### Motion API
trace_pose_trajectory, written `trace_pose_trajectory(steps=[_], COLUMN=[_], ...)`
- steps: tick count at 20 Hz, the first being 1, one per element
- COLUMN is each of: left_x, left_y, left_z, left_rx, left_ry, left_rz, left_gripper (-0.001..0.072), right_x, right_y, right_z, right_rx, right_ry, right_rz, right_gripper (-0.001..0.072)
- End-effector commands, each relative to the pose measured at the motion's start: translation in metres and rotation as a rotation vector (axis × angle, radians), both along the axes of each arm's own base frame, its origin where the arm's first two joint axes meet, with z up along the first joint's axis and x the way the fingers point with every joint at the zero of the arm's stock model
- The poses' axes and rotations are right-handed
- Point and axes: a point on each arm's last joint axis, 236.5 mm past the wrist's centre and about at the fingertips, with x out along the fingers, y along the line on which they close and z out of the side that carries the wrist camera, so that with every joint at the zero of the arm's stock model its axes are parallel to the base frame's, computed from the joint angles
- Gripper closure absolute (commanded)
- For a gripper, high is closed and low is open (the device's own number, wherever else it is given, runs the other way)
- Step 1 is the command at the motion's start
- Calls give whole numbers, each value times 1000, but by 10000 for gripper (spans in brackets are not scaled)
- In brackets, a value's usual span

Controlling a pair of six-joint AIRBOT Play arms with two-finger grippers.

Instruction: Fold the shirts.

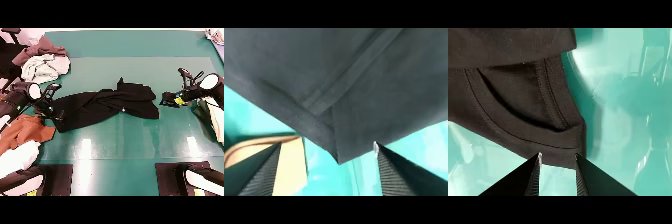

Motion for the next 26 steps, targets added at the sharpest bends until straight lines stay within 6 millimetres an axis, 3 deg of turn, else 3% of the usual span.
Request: trace_pose_trajectory(steps=[1,8,12,15,16,17,18,20,21,22,24,26], left_x=[-15,21,16,24,25,25,24,23,20,14,-1,-4], left_y=[4,-3,-2,-3,-3,-3,-3,-3,-3,-3,-5,-5], left_z=[-15,-23,-50,-53,-53,-53,-53,-53,-53,-53,-52,-39], left_rx=[13,-27,-7,-12,-14,-14,-13,-12,-11,-10,-14,-19], left_ry=[44,-99,-18,-43,-49,-48,-45,-39,-28,-5,58,42], left_rz=[21,127,139,161,162,161,161,161,160,155,125,111], left_gripper=[-2,-1,-1,1,18,193,237,239,288,424,312,314], right_x=[-2,-10,-13,-18,-18,-18,-18,-17,-17,-18,-17,-17], right_y=[2,3,4,4,4,4,4,4,4,4,4,4], right_z=[0,-1,-2,-2,-3,-2,-2,-2,-2,-2,-3,-3], right_rx=[-1,1,3,4,4,5,5,4,4,4,3,3], right_ry=[5,37,50,67,70,69,69,67,67,68,67,65], right_rz=[9,27,32,39,40,39,39,39,39,39,39,39], right_gripper=[445,445,445,445,445,445,445,445,445,445,445,445])
